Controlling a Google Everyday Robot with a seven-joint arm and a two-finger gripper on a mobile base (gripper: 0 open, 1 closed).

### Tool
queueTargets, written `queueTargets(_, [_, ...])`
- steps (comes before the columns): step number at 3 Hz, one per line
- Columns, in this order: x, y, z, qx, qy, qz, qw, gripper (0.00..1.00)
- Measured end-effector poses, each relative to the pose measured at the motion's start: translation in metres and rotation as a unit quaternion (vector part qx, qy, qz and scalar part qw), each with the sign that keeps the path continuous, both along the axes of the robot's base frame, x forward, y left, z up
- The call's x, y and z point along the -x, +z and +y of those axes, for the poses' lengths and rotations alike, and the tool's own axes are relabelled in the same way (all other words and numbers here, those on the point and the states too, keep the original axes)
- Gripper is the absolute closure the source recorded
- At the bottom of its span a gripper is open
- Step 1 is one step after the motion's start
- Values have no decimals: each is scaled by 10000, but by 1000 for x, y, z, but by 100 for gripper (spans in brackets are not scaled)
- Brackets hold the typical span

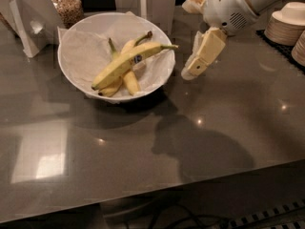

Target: Pick banana from white bowl

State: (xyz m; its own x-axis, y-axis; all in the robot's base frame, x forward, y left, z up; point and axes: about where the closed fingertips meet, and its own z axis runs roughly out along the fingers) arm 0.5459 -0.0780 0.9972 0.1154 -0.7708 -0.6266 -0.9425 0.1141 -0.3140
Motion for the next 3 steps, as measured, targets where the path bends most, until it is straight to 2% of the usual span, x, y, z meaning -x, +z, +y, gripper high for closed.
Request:
queueTargets(2, [-34, -4, 43, -112, 536, -219, 9983, 0])
queueTargets(3, [-46, -11, 63, -218, 855, -247, 9958, 0])
